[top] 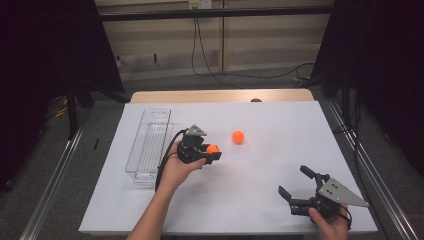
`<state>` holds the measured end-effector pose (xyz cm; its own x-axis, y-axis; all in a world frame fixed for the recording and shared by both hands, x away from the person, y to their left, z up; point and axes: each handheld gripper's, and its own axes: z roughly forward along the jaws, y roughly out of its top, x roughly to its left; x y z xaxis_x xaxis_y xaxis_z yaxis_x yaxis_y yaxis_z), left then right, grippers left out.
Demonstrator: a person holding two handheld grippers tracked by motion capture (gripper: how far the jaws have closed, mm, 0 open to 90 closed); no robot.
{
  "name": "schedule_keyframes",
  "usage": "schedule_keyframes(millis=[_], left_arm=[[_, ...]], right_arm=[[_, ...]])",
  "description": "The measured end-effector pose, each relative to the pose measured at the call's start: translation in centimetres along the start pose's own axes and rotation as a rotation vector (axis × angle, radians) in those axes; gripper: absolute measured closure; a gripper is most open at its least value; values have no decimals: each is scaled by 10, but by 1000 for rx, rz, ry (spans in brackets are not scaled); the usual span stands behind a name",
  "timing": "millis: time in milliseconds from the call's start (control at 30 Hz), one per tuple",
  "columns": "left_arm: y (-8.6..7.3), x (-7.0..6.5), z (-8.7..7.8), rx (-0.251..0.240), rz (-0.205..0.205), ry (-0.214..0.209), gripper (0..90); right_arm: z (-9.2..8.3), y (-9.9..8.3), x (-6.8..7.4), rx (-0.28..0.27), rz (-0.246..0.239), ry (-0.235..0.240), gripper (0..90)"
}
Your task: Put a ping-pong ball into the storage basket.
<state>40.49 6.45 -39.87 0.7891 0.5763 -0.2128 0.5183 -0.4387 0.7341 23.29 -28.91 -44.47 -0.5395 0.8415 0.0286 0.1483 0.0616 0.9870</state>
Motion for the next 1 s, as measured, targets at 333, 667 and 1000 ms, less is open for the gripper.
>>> schedule_keyframes(millis=[333,667,1000], left_arm=[[0,4,-4,-6,-17,9,506],[-1,8,-9,-9,-25,25,506],[-2,13,-15,-14,-30,36,505]], right_arm=[[0,0,0,0,-2,1,21],[0,0,0,-1,-1,1,21],[0,0,0,-1,-2,1,21]])
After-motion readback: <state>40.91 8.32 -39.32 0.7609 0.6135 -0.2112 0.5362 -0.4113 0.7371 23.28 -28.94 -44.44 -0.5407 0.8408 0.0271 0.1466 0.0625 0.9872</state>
